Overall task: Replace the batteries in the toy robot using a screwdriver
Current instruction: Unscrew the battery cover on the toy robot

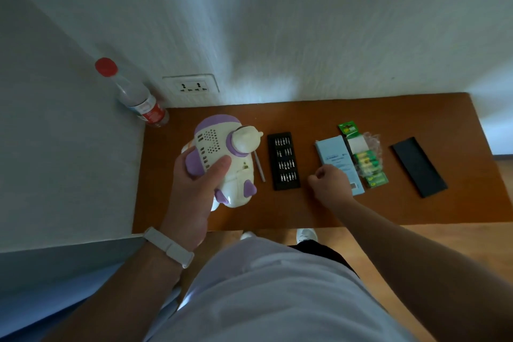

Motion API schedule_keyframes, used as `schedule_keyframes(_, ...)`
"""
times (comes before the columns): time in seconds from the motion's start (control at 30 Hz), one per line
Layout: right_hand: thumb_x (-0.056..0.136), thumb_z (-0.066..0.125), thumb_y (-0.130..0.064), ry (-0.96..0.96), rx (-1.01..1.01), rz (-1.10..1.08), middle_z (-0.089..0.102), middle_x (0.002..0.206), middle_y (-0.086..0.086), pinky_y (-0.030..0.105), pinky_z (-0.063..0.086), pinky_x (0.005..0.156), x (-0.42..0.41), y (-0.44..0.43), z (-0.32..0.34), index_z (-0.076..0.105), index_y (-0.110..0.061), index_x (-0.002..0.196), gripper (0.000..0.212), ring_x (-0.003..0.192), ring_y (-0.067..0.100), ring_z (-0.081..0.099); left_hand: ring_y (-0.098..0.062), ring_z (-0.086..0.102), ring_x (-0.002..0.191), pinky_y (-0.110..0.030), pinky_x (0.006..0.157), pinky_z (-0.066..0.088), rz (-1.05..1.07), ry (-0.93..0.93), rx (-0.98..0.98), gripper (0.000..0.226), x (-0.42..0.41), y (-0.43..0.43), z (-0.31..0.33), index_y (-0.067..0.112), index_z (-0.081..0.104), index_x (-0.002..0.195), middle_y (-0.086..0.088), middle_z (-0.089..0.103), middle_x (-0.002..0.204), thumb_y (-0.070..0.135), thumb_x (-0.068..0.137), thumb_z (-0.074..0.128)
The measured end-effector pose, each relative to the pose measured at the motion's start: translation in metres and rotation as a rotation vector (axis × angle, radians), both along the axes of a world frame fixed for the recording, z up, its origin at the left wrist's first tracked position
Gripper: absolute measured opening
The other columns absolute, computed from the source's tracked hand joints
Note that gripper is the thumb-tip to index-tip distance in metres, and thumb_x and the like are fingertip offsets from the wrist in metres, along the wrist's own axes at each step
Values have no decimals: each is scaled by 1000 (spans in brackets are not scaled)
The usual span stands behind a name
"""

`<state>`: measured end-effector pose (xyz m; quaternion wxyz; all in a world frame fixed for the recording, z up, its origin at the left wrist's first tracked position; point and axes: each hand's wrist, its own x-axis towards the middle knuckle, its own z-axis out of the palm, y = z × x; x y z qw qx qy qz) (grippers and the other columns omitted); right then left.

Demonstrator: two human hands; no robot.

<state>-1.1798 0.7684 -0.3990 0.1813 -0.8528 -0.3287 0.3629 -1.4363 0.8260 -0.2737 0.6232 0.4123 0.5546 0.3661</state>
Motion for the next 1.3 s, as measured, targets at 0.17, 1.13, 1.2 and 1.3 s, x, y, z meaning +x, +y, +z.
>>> schedule_keyframes(0.17,91,59,-23,3,-6,-4,68,78,5,35,56,66,1,5,-4,59,-18,87,7,72,23,68,-9,67,104,-22,71,59,-1,33,8,87,7,-6,-1,26,44,140,4,63,120,47,63,79)
schedule_keyframes(1.13,96,60,-20,691,344,-16,66,107,-1,17,55,70,48,-31,184,61,-28,114,20,92,6,67,-10,67,110,-24,71,59,-207,-104,149,65,122,-5,56,33,45,133,10,69,115,39,77,78)
schedule_keyframes(1.2,95,62,-23,778,339,-5,64,116,-3,23,57,81,52,-32,196,58,-32,120,28,104,9,65,-8,67,109,-24,70,59,-231,-105,186,65,134,-8,61,33,44,134,15,69,112,38,77,76)
schedule_keyframes(1.3,94,62,-21,950,343,-11,68,119,-4,30,55,92,60,-36,205,57,-31,126,34,109,11,66,-11,67,111,-26,72,60,-260,-124,202,73,149,-14,65,34,45,135,14,69,115,45,72,80)
